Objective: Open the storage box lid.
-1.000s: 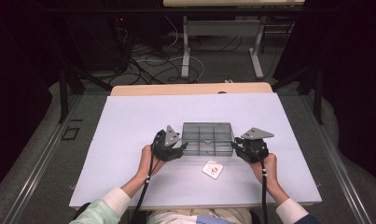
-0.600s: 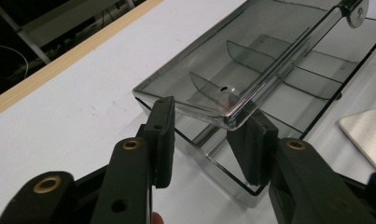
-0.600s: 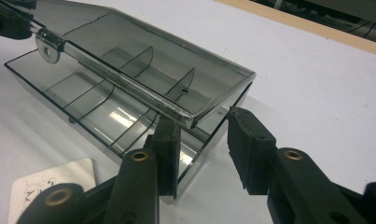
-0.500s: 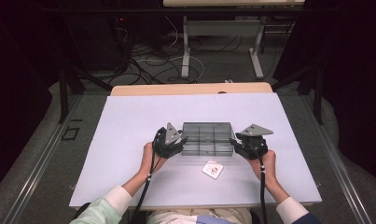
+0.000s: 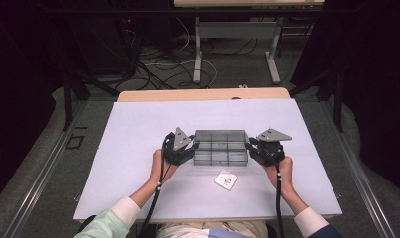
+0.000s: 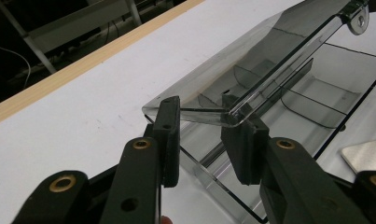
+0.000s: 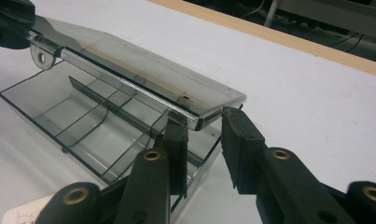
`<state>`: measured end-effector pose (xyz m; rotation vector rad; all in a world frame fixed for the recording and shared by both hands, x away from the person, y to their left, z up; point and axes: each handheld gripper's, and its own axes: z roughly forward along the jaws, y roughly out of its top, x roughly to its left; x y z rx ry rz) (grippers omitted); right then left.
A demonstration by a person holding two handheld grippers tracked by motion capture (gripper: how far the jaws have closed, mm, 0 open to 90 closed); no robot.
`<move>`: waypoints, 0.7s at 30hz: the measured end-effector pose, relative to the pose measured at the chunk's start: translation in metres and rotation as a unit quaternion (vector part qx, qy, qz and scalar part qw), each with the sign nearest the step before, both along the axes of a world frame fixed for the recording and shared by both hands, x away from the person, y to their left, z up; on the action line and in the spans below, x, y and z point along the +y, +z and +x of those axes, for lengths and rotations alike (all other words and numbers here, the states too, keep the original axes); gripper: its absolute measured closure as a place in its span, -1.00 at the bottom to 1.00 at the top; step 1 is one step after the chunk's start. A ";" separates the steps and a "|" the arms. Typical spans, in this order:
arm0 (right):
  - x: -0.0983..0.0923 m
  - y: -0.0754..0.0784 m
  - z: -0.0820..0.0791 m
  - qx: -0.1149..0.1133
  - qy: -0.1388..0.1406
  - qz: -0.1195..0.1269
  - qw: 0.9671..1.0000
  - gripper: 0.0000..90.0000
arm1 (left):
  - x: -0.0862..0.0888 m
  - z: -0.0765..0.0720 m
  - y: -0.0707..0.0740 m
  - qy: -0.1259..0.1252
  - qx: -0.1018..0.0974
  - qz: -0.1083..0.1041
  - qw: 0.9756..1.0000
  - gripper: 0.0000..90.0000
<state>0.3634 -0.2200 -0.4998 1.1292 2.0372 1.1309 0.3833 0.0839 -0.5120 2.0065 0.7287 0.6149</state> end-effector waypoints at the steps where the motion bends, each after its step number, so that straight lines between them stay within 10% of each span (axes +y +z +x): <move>1: -0.001 0.000 0.000 -0.001 0.001 -0.002 1.000 0.61 | 0.000 0.000 0.000 0.001 0.000 -0.001 1.000 0.51; 21: 0.000 0.006 0.019 -0.003 -0.024 0.024 0.999 0.66 | -0.002 0.015 0.001 0.021 0.002 -0.034 0.999 0.60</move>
